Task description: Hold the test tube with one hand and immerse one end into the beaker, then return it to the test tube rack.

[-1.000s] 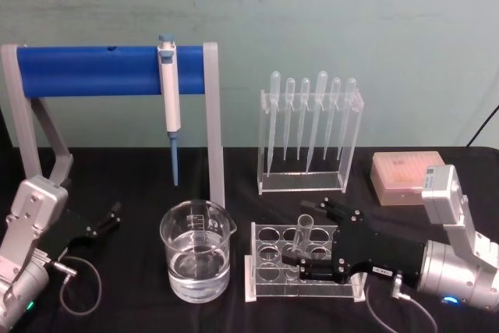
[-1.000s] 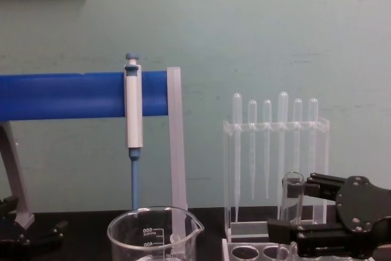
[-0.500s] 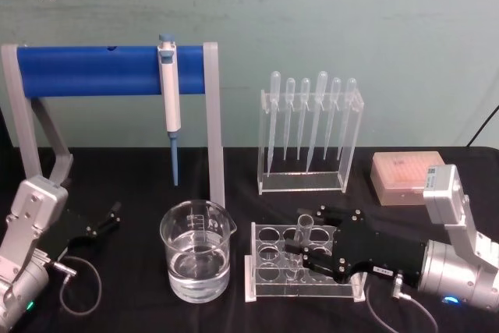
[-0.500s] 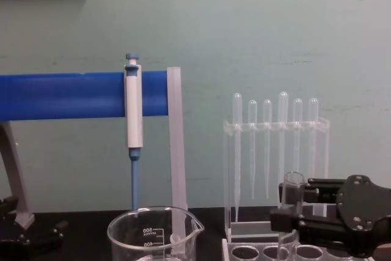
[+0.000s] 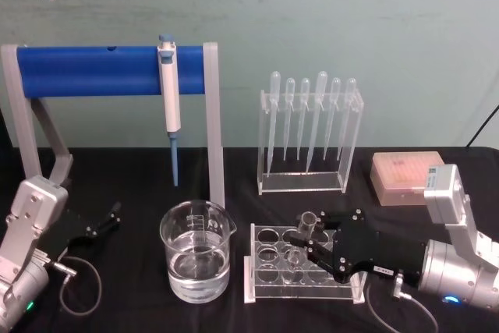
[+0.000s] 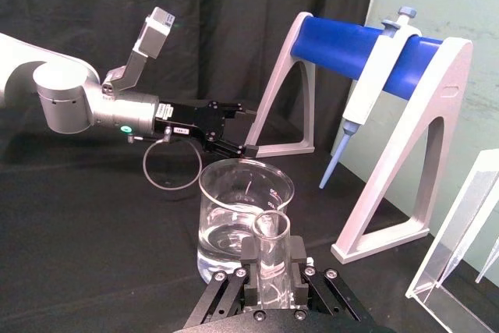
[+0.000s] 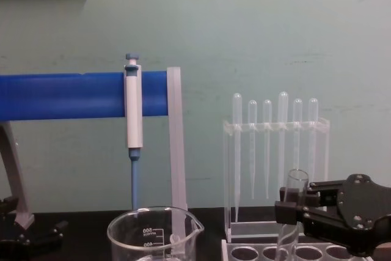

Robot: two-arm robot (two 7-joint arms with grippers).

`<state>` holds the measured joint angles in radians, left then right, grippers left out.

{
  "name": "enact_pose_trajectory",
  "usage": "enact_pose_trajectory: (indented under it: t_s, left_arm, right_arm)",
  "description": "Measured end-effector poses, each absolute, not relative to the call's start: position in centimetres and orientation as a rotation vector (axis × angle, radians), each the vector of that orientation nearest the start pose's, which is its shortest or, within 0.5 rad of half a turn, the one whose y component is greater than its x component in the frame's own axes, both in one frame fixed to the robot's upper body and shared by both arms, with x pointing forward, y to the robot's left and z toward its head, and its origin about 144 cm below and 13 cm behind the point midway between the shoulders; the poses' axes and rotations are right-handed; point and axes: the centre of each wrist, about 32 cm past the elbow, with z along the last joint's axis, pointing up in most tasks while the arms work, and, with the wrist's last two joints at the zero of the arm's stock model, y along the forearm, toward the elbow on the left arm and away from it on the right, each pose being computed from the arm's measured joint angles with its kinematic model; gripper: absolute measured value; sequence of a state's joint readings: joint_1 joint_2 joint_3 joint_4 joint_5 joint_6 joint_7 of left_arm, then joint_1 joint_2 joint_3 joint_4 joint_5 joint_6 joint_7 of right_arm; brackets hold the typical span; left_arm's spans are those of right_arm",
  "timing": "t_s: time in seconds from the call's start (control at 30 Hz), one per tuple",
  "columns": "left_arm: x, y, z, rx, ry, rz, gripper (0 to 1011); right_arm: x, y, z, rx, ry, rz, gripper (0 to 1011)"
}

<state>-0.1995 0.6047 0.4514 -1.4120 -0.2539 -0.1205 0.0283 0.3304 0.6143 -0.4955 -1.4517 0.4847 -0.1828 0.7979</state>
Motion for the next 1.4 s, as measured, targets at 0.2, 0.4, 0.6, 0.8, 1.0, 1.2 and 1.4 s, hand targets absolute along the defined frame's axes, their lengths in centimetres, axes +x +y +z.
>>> enact_pose_trajectory:
  t_s: [0.2, 0.4, 0.6, 0.8, 1.0, 1.2, 1.4]
  left_arm:
    - [48.9, 31.0, 114.0, 0.304, -0.285, 1.248, 1000]
    - [48.9, 31.0, 114.0, 0.304, -0.285, 1.248, 1000]
    - [48.9, 31.0, 114.0, 0.304, -0.285, 1.248, 1000]
    - [48.9, 31.0, 114.0, 0.304, -0.285, 1.248, 1000]
    - [48.9, 31.0, 114.0, 0.304, -0.285, 1.248, 1000]
    - [48.9, 31.0, 114.0, 0.304, -0.285, 1.248, 1000]
    - [48.9, 31.0, 114.0, 0.304, -0.285, 1.248, 1000]
  right_arm:
    - [52.0, -29.5, 119.1, -0.113, -0.206, -0.421, 236]
    - [51.9, -29.6, 119.7, -0.105, -0.215, -0.417, 235]
    - [52.0, -29.8, 120.7, -0.094, -0.224, -0.416, 235]
    - [52.1, -30.0, 122.1, -0.077, -0.233, -0.416, 235]
    - [52.4, -30.0, 123.5, -0.068, -0.232, -0.414, 235]
    - [52.9, -29.8, 124.8, -0.058, -0.214, -0.414, 235]
    - [53.4, -29.3, 126.3, -0.045, -0.187, -0.41, 235]
